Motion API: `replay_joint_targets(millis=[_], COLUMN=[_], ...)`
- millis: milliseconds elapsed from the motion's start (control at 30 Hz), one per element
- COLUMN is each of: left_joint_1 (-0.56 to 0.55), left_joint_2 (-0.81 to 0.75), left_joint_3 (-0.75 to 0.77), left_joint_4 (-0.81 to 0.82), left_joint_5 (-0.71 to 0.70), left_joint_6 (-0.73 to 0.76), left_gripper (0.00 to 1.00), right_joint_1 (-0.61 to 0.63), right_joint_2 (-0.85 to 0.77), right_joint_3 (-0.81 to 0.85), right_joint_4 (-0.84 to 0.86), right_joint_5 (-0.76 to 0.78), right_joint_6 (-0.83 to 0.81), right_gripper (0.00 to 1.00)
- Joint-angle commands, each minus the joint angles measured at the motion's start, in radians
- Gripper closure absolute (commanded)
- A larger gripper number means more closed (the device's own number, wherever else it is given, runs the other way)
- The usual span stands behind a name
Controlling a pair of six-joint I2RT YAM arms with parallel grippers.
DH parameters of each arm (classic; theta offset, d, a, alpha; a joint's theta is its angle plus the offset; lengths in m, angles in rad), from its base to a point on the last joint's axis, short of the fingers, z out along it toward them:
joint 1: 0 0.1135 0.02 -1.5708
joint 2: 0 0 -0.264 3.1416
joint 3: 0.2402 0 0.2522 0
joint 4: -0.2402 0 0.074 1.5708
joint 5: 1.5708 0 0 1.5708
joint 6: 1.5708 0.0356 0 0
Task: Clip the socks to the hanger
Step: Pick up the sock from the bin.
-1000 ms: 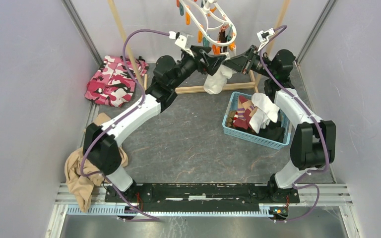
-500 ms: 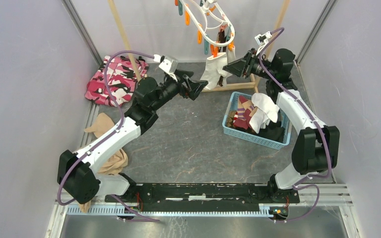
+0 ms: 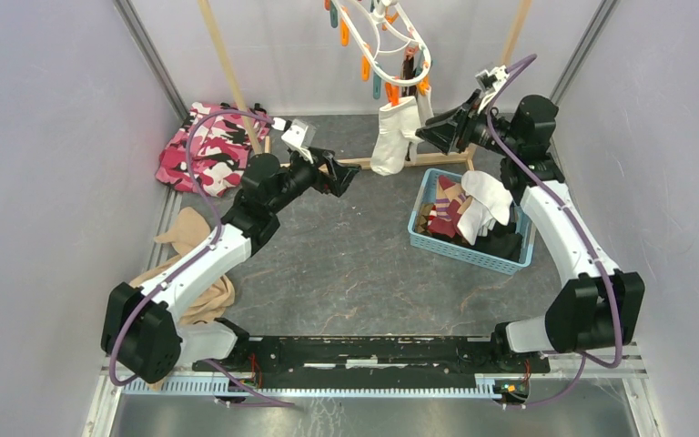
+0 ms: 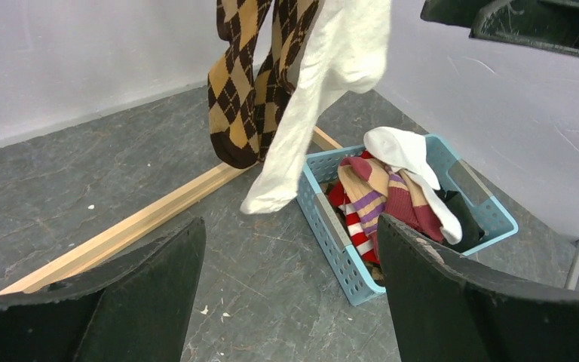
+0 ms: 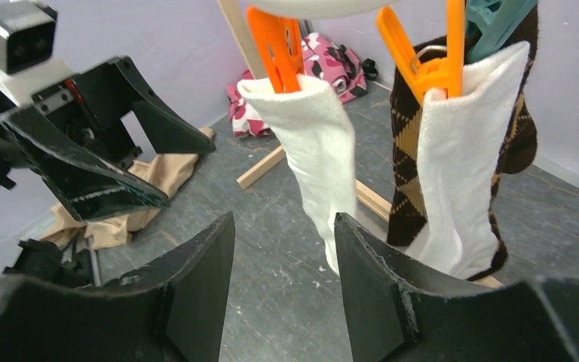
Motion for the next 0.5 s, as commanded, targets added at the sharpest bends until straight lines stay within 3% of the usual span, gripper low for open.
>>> replay_joint_targets(millis=[0, 467], left_joint_1=[0.017, 0.049], left_joint_2=[-0.033, -0.037], left_joint_3=[0.000, -0.033], left_joint_4=[0.055, 0.083], left_joint_5=[0.042, 0.127], left_joint_6=[0.045, 0.031], left_gripper=[0.11, 0.10], right_joint_1=[0.005, -0.010], right_joint_2=[-0.084, -0.234], right_joint_3=[-0.032, -0.126], right_joint_4=[-0.096, -0.202], right_joint_5=[0.061, 0.145], right_joint_6=[-0.145, -0.272], right_gripper=[0.42, 0.39])
